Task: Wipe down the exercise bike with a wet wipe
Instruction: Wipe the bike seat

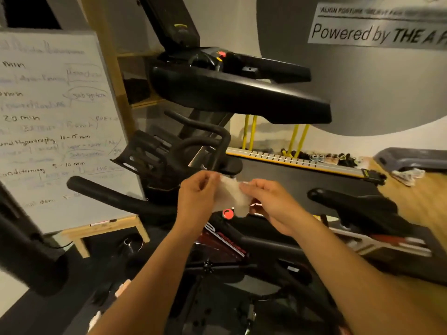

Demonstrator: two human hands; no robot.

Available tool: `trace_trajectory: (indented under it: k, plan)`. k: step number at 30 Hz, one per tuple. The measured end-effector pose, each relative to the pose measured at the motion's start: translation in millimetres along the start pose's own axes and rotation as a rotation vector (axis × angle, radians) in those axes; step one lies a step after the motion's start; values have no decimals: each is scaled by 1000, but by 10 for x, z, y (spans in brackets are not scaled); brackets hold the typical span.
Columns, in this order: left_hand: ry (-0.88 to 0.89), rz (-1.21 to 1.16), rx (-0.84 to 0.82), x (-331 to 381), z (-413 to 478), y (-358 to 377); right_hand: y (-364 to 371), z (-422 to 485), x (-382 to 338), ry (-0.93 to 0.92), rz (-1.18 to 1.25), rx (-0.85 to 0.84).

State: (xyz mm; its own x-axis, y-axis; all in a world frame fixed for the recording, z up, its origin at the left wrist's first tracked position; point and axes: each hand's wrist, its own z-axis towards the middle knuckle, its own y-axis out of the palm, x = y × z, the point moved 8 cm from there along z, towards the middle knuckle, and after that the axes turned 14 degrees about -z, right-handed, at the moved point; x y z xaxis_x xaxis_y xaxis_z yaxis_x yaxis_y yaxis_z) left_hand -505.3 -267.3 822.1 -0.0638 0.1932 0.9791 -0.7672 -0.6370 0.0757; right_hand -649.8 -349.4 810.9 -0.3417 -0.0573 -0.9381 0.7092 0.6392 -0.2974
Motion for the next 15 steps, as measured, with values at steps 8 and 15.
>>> trace_trajectory:
  k: [8,15]
  plan:
    - [-146,-94,-55,-237,-563,347,-226,-463,594,121,778,14]
    - [-477,-72,-277,-528,-980,454,-78,-650,848,162,536,-133]
